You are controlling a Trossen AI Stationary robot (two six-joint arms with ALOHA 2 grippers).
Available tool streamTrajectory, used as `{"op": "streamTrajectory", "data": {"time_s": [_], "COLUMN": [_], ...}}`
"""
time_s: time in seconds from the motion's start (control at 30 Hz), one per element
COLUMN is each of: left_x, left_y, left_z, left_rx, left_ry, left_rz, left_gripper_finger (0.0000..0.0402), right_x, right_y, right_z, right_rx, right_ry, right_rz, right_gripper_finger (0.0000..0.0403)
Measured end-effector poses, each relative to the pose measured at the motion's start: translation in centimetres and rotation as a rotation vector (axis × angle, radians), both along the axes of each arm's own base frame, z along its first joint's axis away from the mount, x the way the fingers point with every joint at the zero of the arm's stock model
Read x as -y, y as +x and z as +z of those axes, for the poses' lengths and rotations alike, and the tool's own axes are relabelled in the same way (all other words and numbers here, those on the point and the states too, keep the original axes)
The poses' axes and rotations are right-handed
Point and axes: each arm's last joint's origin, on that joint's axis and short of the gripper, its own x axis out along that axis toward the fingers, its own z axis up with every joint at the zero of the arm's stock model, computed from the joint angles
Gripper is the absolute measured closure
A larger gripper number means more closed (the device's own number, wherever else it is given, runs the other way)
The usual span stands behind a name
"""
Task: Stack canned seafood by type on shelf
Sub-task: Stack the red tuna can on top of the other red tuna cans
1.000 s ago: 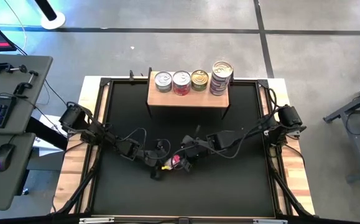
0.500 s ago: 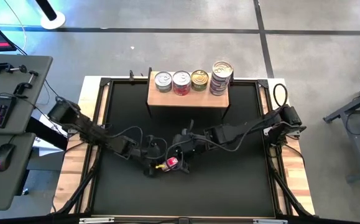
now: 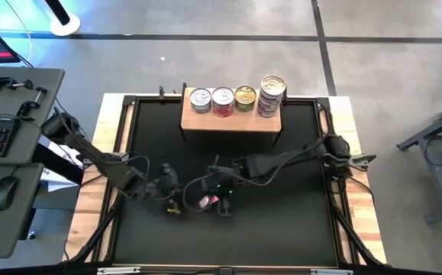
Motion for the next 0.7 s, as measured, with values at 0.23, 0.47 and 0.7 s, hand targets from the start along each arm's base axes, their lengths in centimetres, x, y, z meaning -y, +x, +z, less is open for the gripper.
{"op": "streamTrajectory", "data": {"time_s": [0.23, 0.47, 0.7], "left_x": [2.9, 5.3, 6.9], "left_y": [-2.3, -3.4, -3.7], "left_z": [1.4, 3.0, 5.6], "left_rx": [0.162, 0.359, 0.566], "left_ry": [-0.163, -0.338, -0.405], "left_rz": [0.044, 0.055, -0.007], "left_gripper_finger": [0.0401, 0.0402, 0.0402], "right_x": [-0.2, -0.1, -0.1], "right_y": [1.2, 2.5, 2.6], "right_z": [-2.3, -5.7, -6.7], "right_rx": [-0.17, -0.238, -0.273], "right_ry": [-0.226, -0.365, -0.368], "right_rz": [0.211, 0.258, 0.263], "right_gripper_finger": [0.0073, 0.0073, 0.0097]}}
